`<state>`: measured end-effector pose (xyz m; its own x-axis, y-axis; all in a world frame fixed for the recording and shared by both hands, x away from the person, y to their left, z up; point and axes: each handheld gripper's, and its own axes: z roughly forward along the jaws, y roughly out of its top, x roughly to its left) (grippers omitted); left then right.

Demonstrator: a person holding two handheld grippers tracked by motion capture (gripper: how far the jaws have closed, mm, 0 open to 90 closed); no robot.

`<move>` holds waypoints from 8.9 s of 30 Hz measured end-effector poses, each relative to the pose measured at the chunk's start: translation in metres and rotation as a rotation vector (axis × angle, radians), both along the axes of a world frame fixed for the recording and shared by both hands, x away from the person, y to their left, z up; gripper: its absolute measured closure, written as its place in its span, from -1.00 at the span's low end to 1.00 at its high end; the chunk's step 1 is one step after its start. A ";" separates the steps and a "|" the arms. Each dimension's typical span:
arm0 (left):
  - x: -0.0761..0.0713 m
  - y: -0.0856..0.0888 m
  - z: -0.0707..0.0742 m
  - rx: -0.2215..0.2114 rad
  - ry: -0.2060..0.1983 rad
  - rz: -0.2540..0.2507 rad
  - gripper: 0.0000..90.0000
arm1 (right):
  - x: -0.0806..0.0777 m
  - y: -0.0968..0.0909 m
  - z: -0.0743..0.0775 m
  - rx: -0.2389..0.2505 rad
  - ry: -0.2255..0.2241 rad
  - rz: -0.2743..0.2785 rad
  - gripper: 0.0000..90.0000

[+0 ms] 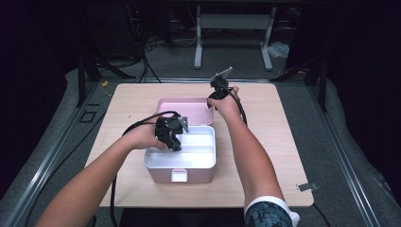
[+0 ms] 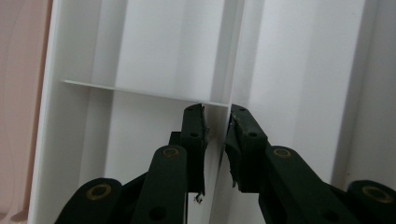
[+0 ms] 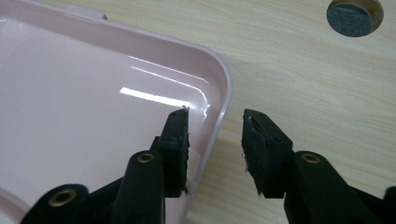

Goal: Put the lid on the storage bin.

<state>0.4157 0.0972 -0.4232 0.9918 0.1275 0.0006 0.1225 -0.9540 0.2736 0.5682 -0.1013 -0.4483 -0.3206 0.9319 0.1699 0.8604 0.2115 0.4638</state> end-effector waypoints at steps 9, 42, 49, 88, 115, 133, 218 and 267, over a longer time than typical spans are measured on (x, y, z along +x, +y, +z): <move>0.001 0.001 0.000 -0.004 0.002 -0.006 0.74 | 0.004 0.005 -0.007 0.030 0.029 -0.052 0.64; 0.001 0.000 0.000 -0.001 0.003 -0.011 0.74 | 0.000 0.007 0.003 0.004 -0.005 -0.070 0.81; 0.001 0.000 0.000 -0.002 0.006 -0.011 0.74 | -0.006 0.005 0.017 0.018 -0.064 -0.080 0.84; -0.010 -0.005 0.001 0.037 -0.065 0.013 0.79 | -0.170 -0.018 0.101 0.012 -0.500 0.202 0.93; -0.020 0.038 0.025 -0.118 -0.005 0.175 0.24 | -0.171 -0.019 0.100 0.024 -0.492 0.202 0.92; -0.025 0.106 0.034 -0.229 0.024 0.316 0.38 | -0.175 -0.020 0.099 0.038 -0.493 0.209 0.92; -0.011 0.115 0.080 -0.239 -0.006 0.300 1.00 | -0.242 -0.052 0.045 0.160 -0.428 0.322 0.39; -0.057 0.199 -0.052 -0.381 -0.059 0.696 -0.03 | -0.231 -0.125 -0.026 0.089 -0.374 0.072 -0.18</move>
